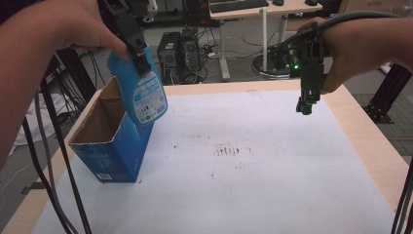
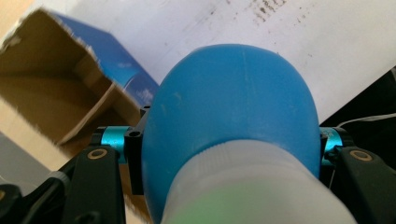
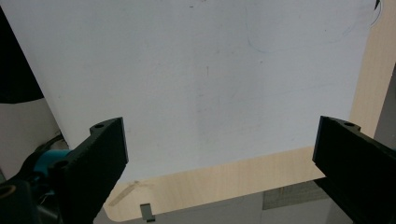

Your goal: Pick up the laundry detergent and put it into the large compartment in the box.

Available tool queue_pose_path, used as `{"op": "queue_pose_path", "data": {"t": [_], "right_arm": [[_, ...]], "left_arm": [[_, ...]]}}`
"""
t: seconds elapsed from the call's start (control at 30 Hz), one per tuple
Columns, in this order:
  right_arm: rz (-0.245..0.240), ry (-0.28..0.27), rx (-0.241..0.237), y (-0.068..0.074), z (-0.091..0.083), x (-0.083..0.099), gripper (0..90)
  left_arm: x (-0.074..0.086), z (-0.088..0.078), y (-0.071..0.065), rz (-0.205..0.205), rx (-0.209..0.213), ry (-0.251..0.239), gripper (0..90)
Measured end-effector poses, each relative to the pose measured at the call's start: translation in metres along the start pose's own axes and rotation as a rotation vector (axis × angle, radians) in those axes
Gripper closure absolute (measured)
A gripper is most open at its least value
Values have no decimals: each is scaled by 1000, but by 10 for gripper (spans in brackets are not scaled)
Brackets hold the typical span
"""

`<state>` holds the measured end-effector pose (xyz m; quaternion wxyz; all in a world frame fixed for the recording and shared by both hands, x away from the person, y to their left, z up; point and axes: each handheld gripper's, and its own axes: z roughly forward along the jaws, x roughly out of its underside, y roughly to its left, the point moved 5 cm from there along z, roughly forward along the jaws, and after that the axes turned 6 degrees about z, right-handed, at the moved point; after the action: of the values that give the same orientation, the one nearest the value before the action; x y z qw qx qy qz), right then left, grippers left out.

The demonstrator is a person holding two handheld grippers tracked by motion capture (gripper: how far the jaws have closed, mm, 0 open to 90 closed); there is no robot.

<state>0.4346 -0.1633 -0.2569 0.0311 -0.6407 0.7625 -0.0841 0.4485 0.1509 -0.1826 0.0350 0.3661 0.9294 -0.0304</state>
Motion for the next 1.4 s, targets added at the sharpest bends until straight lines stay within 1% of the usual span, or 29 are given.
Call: {"op": "queue_pose_path", "data": {"t": [0.03,0.07,0.17,0.23,0.33,0.37,0.5,0.53,0.57,0.63,0.67,0.77,0.83,0.9,0.93,1.0,1.13,1.2,1.33,1.37,1.4], "right_arm": [[6,1,1,0,0,0,22],[-3,-2,-3,0,1,-1,22],[-2,-1,-8,0,1,-2,22],[-4,5,-6,-1,1,-3,22],[-10,7,-10,-1,3,-5,22],[-7,9,-12,-1,3,-6,22],[-10,4,-12,-2,4,-9,22],[-17,3,-11,-3,5,-9,22],[-9,2,-11,-2,5,-10,22],[-22,5,-12,-3,5,-10,22],[-12,2,-13,-2,5,-11,22],[-23,0,-13,-3,5,-12,22],[-24,3,-14,-2,5,-12,22],[-20,2,-15,-2,5,-12,22],[-13,5,-10,-2,5,-11,22],[-13,5,-9,-3,5,-11,22],[-13,10,-8,-3,5,-11,22],[-16,4,-9,-3,6,-12,22],[-21,7,-8,-3,6,-13,22],[-16,8,-7,-3,6,-13,22],[-21,3,-10,-2,7,-14,22]], "left_arm": [[3,-3,2,-16,-2,2,390],[6,-7,4,-32,-3,4,390],[16,-16,12,-88,-8,10,390],[22,-22,17,-118,-12,13,390],[32,-30,27,-172,-14,11,390],[36,-32,30,-197,-11,11,389],[48,-36,42,-267,-19,21,390],[50,-36,45,-280,-27,26,390],[52,-35,48,-288,-31,32,389],[56,-34,52,-308,-37,38,390],[57,-34,54,-315,-38,38,390],[61,-30,61,-341,-35,31,390],[63,-26,65,-347,-31,37,390],[65,-21,69,-358,-33,33,390],[65,-19,70,-361,-33,34,390],[66,-12,73,-375,-33,38,390],[67,3,76,-387,-27,60,390],[67,12,78,-381,-22,70,390],[67,27,79,-376,-6,68,390],[67,31,80,-354,-4,70,390],[67,35,80,-343,-4,67,390]]}}
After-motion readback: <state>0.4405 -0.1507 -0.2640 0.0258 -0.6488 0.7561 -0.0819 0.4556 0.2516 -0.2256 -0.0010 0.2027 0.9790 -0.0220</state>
